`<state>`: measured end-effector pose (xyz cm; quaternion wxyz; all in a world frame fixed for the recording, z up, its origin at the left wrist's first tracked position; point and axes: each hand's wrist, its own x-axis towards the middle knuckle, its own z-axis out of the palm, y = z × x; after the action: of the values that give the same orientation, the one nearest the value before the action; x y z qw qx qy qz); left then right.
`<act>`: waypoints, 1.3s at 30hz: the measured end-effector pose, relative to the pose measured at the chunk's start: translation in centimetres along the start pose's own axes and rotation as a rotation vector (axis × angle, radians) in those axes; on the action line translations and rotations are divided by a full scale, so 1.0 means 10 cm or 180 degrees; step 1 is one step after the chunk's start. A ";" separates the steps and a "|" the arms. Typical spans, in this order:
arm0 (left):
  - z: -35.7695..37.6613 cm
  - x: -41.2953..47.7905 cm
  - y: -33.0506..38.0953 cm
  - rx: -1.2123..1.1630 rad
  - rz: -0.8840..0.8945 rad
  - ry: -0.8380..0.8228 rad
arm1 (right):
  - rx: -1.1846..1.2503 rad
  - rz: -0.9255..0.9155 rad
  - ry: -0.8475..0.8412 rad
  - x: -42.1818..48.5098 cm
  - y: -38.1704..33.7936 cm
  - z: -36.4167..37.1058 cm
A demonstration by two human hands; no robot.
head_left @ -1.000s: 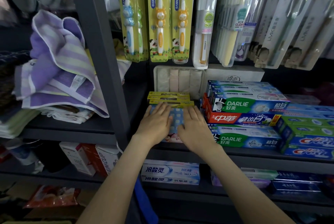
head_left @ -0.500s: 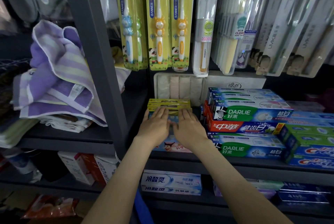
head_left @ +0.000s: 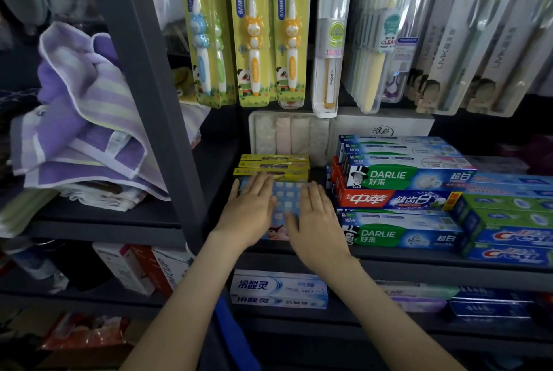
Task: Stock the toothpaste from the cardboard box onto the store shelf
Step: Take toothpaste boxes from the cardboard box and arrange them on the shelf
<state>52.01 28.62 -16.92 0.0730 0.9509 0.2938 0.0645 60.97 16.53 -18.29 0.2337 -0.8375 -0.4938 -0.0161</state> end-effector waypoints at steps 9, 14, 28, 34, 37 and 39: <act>0.11 -0.20 0.06 0.0106 0.0109 0.0087 | 0.1685 0.0530 0.0037 -0.20 0.03 0.15; 0.09 -0.20 0.05 0.0045 0.0109 0.0039 | 0.2478 0.0948 0.0117 0.00 0.05 0.11; 0.06 -0.07 0.11 0.0039 0.0127 -0.0112 | 0.2602 0.1127 0.0042 0.29 0.04 0.21; 0.06 -0.06 -0.01 0.0032 0.0209 -0.0169 | 0.2393 0.1105 -0.0066 0.31 -0.01 0.24; 0.06 -0.05 -0.02 0.0050 0.0221 -0.0204 | 0.2373 0.1120 -0.0122 0.30 -0.02 0.23; 0.07 -0.04 -0.03 0.0055 0.0224 -0.0214 | 0.2317 0.1117 -0.0172 0.27 -0.02 0.19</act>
<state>51.63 28.52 -17.67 0.0724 0.9629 0.2580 0.0325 61.80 19.58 -19.26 0.5011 -0.7717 -0.3226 0.2220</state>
